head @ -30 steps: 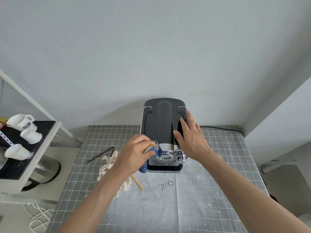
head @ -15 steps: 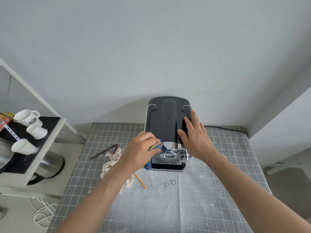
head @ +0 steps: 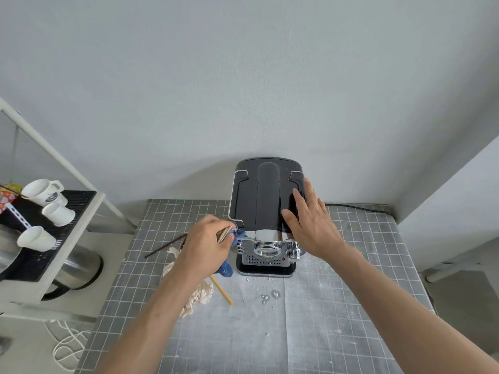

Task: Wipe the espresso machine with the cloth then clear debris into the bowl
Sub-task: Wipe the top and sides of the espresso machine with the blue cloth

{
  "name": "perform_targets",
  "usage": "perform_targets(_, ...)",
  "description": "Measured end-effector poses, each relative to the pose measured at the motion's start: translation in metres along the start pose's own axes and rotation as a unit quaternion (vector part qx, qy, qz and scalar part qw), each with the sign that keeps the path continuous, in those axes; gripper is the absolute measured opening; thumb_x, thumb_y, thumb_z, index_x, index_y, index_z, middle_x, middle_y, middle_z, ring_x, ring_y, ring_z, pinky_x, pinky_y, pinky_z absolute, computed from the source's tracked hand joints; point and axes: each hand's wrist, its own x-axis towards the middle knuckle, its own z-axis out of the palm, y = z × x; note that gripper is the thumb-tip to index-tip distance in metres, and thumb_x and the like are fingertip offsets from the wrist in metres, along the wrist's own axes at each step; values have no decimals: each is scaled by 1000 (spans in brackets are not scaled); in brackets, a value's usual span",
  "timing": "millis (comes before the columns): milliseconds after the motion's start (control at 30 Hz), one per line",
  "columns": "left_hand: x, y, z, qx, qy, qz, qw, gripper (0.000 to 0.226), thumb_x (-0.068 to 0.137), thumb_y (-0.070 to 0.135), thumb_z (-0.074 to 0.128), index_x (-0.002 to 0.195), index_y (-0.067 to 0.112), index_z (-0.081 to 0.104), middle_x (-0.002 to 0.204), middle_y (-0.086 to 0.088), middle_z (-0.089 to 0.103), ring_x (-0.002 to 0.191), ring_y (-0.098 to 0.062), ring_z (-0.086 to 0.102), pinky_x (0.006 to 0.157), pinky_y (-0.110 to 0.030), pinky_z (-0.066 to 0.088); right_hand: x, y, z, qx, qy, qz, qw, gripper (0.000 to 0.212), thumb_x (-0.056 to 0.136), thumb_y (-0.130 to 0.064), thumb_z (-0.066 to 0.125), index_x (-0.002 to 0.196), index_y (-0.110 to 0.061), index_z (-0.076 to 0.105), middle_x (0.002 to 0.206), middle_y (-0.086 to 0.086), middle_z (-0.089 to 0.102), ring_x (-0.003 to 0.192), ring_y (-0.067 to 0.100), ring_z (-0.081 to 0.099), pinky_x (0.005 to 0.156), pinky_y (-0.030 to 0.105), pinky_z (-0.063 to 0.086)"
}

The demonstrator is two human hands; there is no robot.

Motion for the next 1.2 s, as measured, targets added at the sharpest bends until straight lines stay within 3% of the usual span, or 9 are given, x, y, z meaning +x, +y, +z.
perform_targets(133,2,17,7,3,0,64,998,25,92,11,73,112,23,77,102,12,66,89,-6,61,75,-12,44,0,2,-6,3,-4,-14,1000,68,112,-49,19,166,-11,7,175,4,-17,162,18,-10,132,48,1)
perform_targets(333,-6,29,23,-10,14,153,988,27,89,9,79,113,19,77,104,13,72,100,-12,62,83,-28,54,1,20,-16,-7,-4,-34,999,65,112,-50,14,168,-18,5,175,-7,-11,160,9,-12,132,40,-2)
perform_targets(433,-4,38,31,-24,28,193,981,21,92,16,75,113,18,77,103,16,73,99,-13,62,82,-31,54,6,25,-20,-3,-8,-38,999,63,112,-50,15,168,-21,8,175,-10,-8,161,9,-10,132,39,0)
perform_targets(700,10,79,68,-5,-32,270,962,16,90,3,72,98,16,77,89,10,74,91,-16,53,77,-36,50,11,28,-18,30,-8,-44,999,58,113,-43,22,167,-23,17,174,-13,-1,162,12,-3,132,40,4)
perform_targets(833,7,95,87,10,-43,289,956,15,89,4,70,101,11,75,92,4,75,90,-19,52,78,-38,50,12,32,-18,42,-10,-47,998,55,114,-35,27,167,-23,19,174,-13,0,161,12,-2,132,44,8)
perform_targets(933,3,87,86,27,-15,294,955,29,84,0,75,110,13,73,101,4,74,95,-19,55,83,-35,51,13,34,-20,46,-13,-50,998,55,113,-34,28,167,-24,19,174,-13,0,161,12,-3,132,43,8)
perform_targets(1067,-1,71,76,24,17,294,955,23,87,0,71,106,13,73,104,5,72,101,-20,58,89,-33,49,10,34,-19,52,-9,-50,997,55,113,-35,29,167,-25,18,174,-15,0,161,12,-3,132,42,8)
perform_targets(1200,-1,53,67,12,49,263,963,29,89,5,72,117,15,73,112,7,72,111,-16,59,98,-30,48,10,34,-20,48,-9,-50,998,55,113,-35,29,167,-25,18,174,-14,0,162,13,-3,132,42,8)
